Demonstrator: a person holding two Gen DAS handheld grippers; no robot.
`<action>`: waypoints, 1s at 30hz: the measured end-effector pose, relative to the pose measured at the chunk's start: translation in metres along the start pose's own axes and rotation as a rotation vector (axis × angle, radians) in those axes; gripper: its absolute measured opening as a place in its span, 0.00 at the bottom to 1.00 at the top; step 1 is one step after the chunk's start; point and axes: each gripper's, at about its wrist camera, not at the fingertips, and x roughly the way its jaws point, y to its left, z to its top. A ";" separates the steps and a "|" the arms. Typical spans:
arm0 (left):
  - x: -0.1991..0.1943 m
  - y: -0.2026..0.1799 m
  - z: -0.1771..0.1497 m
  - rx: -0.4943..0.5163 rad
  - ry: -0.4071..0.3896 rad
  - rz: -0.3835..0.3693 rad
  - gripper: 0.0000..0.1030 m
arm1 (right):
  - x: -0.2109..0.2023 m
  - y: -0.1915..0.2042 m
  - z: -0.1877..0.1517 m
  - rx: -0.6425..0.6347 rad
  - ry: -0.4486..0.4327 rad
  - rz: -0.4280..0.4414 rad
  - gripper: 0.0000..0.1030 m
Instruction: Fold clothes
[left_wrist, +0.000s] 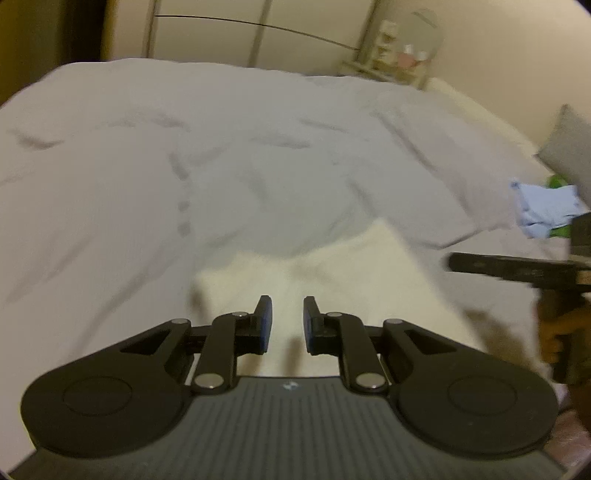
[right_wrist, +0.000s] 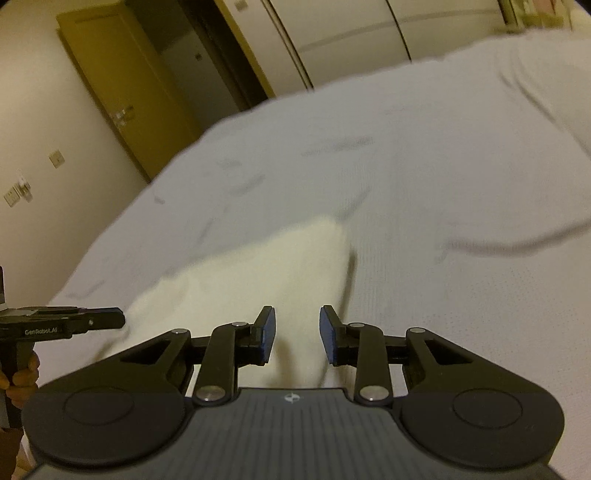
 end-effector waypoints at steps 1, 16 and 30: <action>0.005 -0.004 0.009 0.013 0.005 -0.016 0.12 | 0.002 0.000 0.006 -0.012 -0.008 -0.006 0.31; 0.056 0.000 0.001 0.033 0.117 0.095 0.13 | 0.073 -0.008 0.008 -0.009 0.121 -0.045 0.31; -0.068 -0.056 -0.086 0.102 0.007 0.093 0.14 | -0.083 0.059 -0.075 -0.031 -0.057 0.058 0.32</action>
